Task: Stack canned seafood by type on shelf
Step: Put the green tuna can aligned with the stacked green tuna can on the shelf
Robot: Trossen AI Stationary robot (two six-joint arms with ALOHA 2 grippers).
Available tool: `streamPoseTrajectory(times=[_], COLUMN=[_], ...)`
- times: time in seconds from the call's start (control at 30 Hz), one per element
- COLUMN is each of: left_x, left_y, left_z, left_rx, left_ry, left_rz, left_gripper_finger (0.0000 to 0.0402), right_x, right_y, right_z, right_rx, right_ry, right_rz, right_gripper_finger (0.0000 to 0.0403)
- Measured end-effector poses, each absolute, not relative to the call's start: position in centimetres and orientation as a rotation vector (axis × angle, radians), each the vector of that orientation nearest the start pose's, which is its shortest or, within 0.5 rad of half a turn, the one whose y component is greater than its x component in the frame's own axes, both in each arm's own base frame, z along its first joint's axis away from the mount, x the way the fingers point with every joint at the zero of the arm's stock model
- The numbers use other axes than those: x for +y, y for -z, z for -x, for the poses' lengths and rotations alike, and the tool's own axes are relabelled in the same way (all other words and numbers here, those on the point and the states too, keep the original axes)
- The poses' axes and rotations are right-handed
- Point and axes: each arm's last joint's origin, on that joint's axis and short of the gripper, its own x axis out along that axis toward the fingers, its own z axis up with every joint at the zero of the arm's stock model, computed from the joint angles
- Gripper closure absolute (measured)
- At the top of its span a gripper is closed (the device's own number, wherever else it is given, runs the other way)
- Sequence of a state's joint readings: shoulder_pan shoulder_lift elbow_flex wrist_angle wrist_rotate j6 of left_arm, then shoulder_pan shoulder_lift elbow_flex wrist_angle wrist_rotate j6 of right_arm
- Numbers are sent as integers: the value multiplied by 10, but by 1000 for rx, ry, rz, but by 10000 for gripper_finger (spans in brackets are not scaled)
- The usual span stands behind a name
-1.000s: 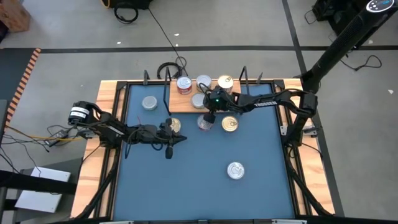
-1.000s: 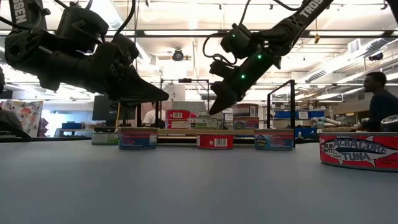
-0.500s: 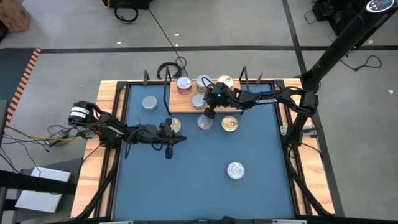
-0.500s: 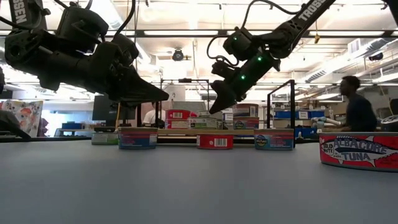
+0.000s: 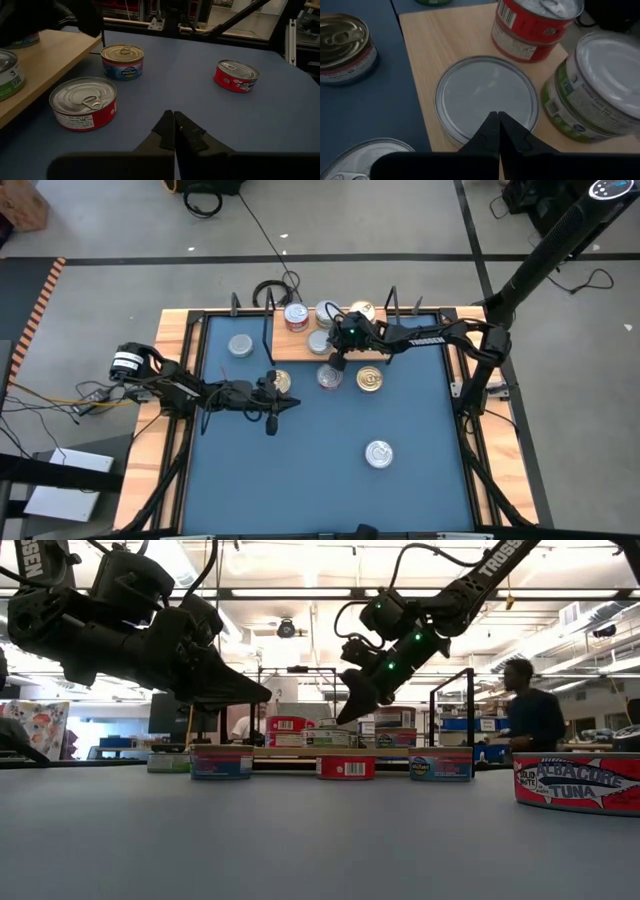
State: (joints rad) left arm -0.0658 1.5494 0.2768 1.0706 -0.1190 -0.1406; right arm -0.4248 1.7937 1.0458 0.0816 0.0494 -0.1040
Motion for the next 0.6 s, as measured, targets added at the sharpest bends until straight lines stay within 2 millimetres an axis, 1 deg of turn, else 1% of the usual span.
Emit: streamPoseTrajectory(times=[0.1,0.27,0.6], left_x=[-12,-12,-13], left_y=[-132,-131,-131], left_z=[-238,-238,-238], left_rx=[197,199,202], left_ry=[-68,-67,-57], left_rz=[121,121,121], left_gripper_finger=[401,401,401], right_x=[-157,-156,-150], right_y=[-168,-164,-176], right_z=[-343,-346,-335], right_rx=[703,708,764], right_ry=[408,394,393], right_rz=[-36,-41,-51], right_gripper_finger=[398,399,399])
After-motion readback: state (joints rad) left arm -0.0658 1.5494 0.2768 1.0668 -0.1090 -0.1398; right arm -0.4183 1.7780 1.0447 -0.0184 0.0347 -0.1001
